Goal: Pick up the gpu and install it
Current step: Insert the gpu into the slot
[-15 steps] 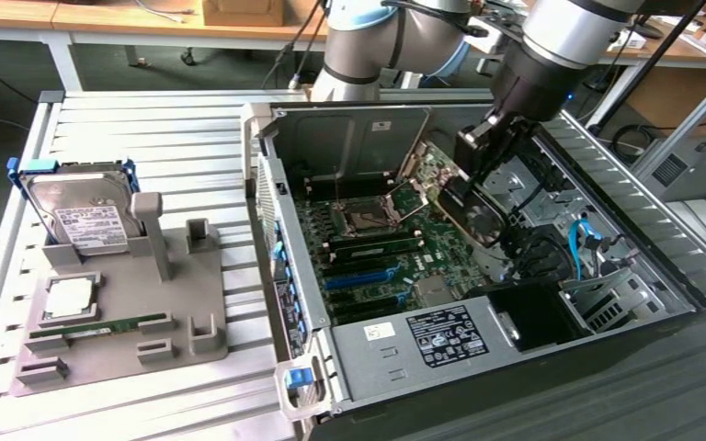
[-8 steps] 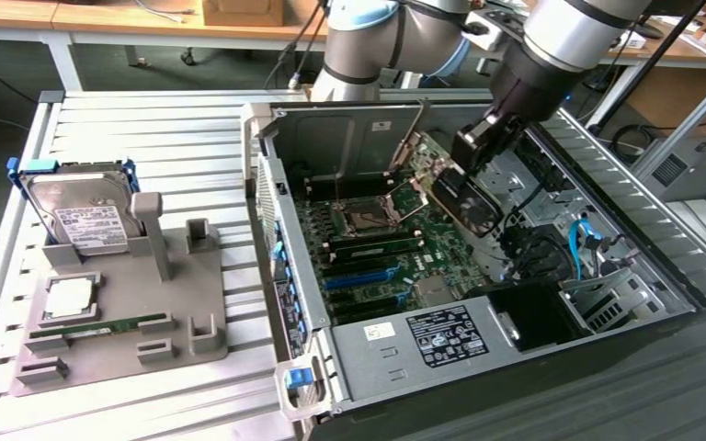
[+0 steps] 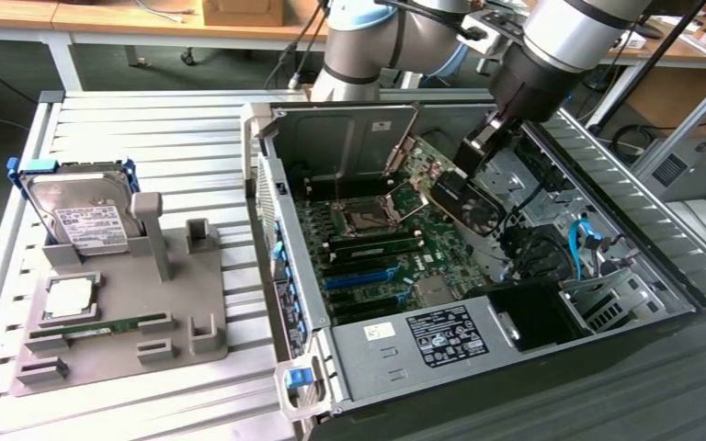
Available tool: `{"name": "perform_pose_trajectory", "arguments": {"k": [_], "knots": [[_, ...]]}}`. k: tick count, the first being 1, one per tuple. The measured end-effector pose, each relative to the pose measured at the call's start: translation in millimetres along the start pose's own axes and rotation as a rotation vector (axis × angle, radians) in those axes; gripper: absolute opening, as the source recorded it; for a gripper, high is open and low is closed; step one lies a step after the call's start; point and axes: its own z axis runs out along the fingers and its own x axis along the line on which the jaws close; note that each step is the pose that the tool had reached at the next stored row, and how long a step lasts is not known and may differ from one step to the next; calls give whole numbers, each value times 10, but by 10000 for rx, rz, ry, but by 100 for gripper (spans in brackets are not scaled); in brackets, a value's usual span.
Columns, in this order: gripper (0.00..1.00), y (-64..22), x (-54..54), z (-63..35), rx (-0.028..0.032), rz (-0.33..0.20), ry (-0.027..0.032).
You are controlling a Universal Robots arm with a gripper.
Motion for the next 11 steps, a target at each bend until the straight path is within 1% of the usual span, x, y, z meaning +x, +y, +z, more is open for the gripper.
{"name": "perform_pose_trajectory", "arguments": {"k": [7, 8, 11], "knots": [[27, -1, -1, 10, 83, -1290, 159], [27, -1, -1, 12, 101, -1582, 196], [27, -2, -1, 17, 136, -2137, 265]]}}
